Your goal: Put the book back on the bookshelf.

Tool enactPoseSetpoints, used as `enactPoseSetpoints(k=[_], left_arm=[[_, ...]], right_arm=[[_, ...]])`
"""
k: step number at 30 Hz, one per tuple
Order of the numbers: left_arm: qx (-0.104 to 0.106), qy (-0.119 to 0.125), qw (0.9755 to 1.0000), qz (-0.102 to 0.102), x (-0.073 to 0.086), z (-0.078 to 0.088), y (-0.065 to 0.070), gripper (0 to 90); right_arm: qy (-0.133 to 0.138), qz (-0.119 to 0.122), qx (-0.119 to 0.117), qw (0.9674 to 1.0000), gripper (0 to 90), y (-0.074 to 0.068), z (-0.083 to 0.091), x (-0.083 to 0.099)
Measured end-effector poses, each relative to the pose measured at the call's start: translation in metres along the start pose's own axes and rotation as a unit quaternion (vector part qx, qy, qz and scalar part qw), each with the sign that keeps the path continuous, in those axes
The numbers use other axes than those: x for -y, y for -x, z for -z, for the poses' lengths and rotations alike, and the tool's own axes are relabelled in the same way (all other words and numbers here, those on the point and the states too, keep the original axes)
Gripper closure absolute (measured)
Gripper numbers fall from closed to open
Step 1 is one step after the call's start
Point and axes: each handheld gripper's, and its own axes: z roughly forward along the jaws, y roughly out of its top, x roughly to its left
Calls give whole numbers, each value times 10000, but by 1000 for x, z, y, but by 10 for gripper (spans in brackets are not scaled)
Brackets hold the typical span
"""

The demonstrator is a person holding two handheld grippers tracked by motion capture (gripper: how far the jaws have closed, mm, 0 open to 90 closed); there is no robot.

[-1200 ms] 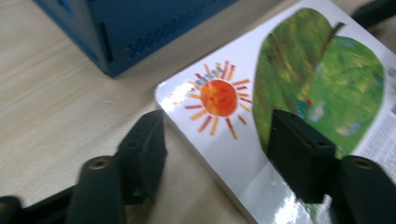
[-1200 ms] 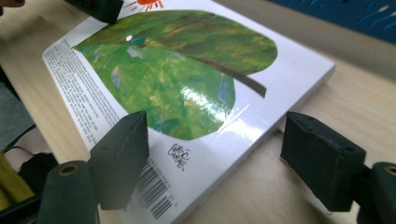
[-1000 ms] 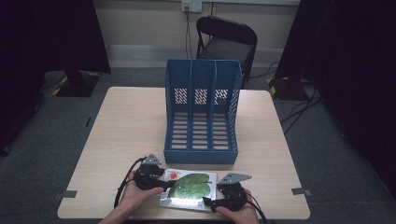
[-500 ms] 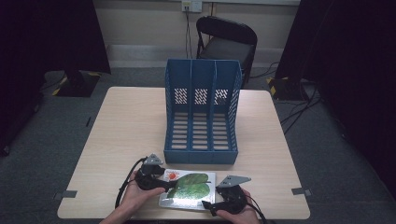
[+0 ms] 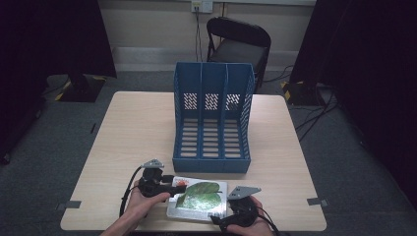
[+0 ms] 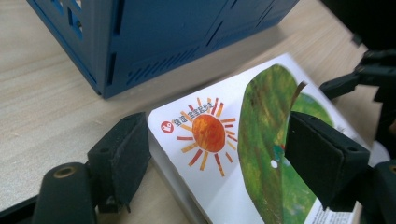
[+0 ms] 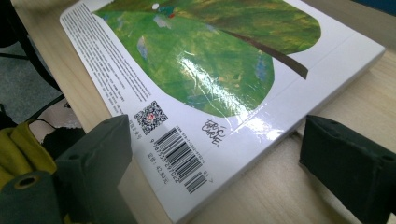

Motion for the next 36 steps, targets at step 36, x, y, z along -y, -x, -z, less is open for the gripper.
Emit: enactPoseSetpoints(k=[36], left_arm=[[1199, -96, 9921, 347, 4, -4, 13, 416]], right_arm=[[-37, 16, -206, 9998, 74, 0, 1, 1]])
